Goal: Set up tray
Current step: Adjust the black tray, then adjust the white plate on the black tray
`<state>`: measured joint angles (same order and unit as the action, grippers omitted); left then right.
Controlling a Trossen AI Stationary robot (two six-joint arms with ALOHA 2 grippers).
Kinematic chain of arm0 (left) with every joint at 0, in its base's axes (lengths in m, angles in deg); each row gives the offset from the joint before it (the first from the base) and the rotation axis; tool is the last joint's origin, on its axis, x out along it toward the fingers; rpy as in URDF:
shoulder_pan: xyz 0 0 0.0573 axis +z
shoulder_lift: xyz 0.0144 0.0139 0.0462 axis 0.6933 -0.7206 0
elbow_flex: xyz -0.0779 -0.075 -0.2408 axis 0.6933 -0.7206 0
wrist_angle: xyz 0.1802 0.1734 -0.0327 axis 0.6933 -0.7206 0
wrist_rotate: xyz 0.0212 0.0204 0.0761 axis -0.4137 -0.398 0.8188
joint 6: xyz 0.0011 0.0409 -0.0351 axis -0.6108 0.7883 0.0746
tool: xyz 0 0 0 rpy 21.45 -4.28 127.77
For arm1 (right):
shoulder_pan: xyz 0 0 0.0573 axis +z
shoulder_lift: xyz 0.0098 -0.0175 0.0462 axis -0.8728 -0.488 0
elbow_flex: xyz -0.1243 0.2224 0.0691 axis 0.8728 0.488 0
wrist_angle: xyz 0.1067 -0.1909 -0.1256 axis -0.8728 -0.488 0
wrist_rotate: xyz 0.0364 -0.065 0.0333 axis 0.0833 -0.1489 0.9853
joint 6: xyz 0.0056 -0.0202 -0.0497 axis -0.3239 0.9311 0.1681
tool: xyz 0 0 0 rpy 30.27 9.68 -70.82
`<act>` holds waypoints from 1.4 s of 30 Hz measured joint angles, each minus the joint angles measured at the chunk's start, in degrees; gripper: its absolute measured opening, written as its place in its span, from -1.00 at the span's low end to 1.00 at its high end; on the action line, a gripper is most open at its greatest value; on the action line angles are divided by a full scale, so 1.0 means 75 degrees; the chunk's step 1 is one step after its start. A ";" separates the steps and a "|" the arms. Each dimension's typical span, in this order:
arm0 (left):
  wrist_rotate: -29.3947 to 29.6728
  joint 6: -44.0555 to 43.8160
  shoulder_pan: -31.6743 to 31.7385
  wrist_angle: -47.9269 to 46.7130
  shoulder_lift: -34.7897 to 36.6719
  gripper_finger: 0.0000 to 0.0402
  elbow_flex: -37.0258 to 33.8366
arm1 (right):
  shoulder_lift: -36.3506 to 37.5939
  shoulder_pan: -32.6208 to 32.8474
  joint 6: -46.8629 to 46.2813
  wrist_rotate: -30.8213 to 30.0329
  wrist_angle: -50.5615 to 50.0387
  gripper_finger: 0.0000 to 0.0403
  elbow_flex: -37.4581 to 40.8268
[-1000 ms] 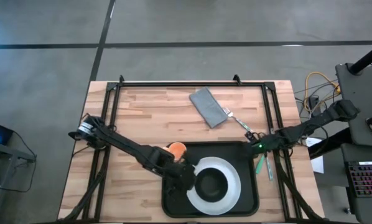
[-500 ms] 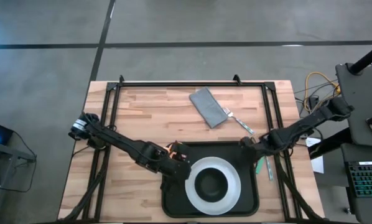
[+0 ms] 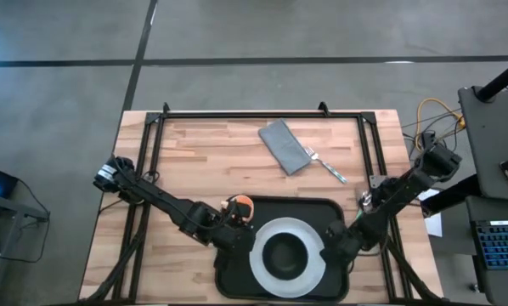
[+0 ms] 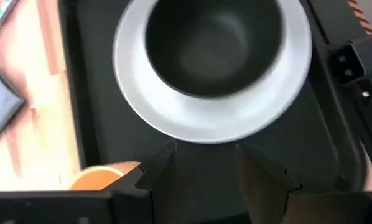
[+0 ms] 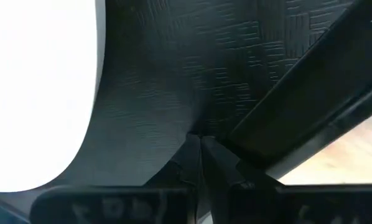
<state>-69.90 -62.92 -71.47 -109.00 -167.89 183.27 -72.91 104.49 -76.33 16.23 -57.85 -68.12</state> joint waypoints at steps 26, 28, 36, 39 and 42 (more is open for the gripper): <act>0.0785 -0.1223 -0.0274 -0.0242 0.0003 -0.30 -0.0216 | -0.0213 -0.0584 0.1609 -0.0863 -0.1416 -0.96 -0.1318; 0.0786 -0.1370 -0.0308 -0.0235 0.0003 -0.30 -0.0317 | -0.0379 -0.0599 0.1852 -0.0844 -0.1241 -0.96 -0.1312; 0.0780 -0.2021 -0.0519 -0.0225 0.0003 -0.30 -0.0542 | -0.1025 -0.0648 0.2487 -0.0614 -0.1135 -0.96 -0.1560; 0.0788 -0.2148 -0.0580 -0.0224 0.0003 -0.30 -0.0539 | -0.1192 -0.0718 0.2928 -0.0597 -0.1087 -0.96 -0.1786; 0.0860 -0.2250 -0.0573 -0.0189 0.0003 -0.30 -0.0539 | -0.1340 -0.0863 0.3399 -0.0638 -0.0877 -0.96 -0.2040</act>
<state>-63.45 -79.80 -75.76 -110.42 -167.86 179.22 -82.95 98.02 -50.83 11.45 -64.42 -83.42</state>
